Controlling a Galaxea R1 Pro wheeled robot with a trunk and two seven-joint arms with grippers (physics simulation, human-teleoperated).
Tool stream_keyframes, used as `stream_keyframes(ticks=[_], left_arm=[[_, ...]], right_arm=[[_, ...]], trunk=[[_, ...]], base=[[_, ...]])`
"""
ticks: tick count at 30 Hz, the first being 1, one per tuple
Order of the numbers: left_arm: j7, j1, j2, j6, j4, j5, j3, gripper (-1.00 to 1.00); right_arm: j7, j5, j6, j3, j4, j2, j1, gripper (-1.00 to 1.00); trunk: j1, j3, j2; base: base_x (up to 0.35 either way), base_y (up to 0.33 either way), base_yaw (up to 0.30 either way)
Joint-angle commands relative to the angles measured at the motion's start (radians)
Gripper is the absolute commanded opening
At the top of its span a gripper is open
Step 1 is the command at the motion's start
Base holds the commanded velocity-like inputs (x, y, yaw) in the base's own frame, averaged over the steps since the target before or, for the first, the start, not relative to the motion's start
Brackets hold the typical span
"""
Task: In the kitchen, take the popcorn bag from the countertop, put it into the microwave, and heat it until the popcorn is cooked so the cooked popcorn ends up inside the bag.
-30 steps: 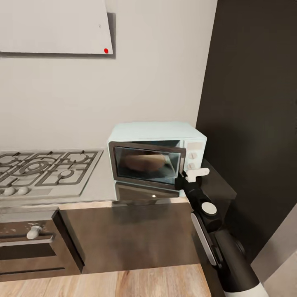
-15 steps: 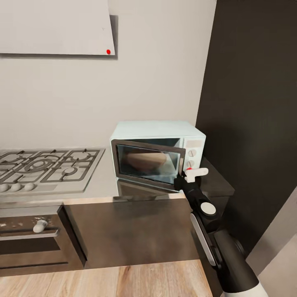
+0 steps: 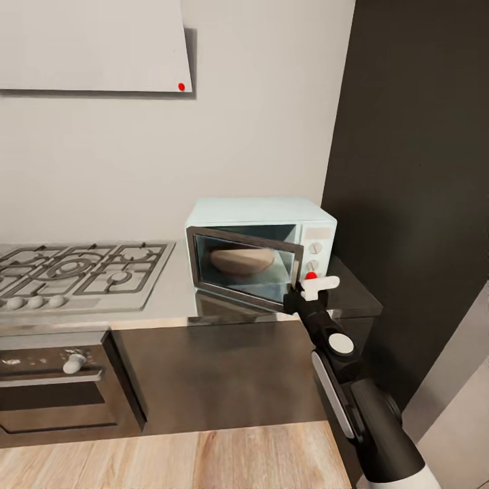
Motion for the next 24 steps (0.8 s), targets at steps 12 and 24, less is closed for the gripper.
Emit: stream_keyframes(ticks=[12, 24], left_arm=[[0.000, 0.000, 0.000, -0.003, 0.000, 0.002, 0.002, 1.00], [0.000, 0.000, 0.000, -0.003, 0.000, 0.002, 0.002, 1.00]], right_arm=[[-0.031, -0.001, 0.009, -0.060, -0.002, -0.001, 0.002, 1.00], [-0.030, -0.001, 0.009, -0.059, -0.002, -0.001, 0.002, 1.00]], trunk=[[0.000, -0.001, -0.001], [0.000, -0.001, -0.001]], base=[[-0.011, 0.000, 0.000], [-0.151, 0.036, 0.000]])
